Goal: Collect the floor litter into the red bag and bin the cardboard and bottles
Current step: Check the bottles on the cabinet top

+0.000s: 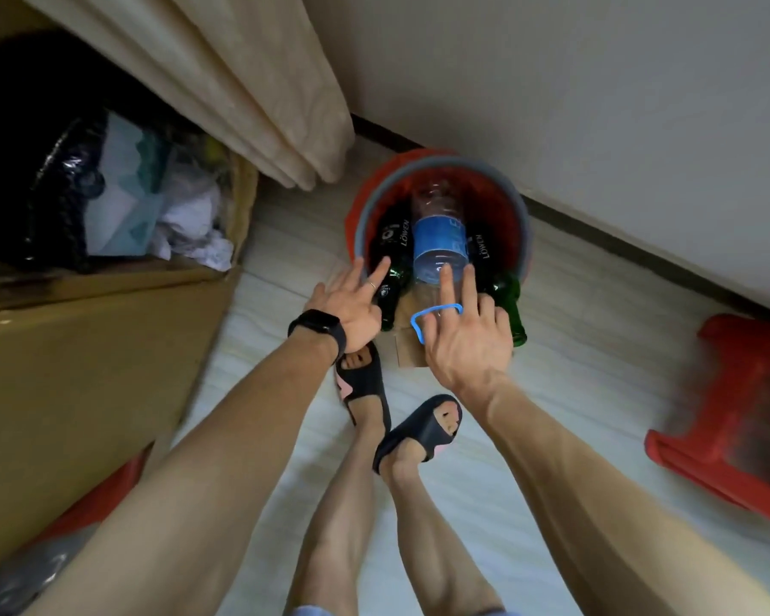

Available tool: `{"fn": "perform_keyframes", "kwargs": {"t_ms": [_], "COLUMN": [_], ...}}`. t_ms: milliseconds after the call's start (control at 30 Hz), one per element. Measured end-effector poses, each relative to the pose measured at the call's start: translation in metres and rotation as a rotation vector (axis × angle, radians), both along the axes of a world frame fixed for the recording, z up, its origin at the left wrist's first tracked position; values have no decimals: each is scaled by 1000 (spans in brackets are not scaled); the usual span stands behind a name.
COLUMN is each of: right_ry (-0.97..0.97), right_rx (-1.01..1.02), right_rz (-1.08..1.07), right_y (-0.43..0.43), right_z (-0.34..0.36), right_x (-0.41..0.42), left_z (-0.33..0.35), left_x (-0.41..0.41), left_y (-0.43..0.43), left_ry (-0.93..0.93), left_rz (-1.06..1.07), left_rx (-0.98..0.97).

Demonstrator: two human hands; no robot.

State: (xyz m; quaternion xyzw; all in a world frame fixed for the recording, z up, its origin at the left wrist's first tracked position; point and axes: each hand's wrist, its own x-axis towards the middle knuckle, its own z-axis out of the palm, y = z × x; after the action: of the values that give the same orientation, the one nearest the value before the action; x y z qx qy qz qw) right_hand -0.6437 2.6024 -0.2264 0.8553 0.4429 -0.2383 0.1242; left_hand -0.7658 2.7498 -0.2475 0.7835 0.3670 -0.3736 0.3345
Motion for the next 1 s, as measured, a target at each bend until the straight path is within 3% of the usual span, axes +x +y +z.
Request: {"fn": "perform_keyframes", "kwargs": {"t_ms": [300,433,600,767,1000], "right_ry": [153,248,323,302,277], "right_rx": [-200,-91,106,-111,-209], "right_rz": [114,26,43,37,105], "right_y": [2,-6,-22,-44,-33], "right_z": [76,96,83,66,81], "right_x": [23,22,6,-2,22], "left_z": [93,125,121,95,103], "left_x": [25,26,28,18,33], "left_y": [-3,-17,-31,-42,-49], "left_ry": [69,50,-16,64,37], "left_rz": [-116,-75,-106,-201,-184], "left_rx": [37,0,-5,-24,-19]}}
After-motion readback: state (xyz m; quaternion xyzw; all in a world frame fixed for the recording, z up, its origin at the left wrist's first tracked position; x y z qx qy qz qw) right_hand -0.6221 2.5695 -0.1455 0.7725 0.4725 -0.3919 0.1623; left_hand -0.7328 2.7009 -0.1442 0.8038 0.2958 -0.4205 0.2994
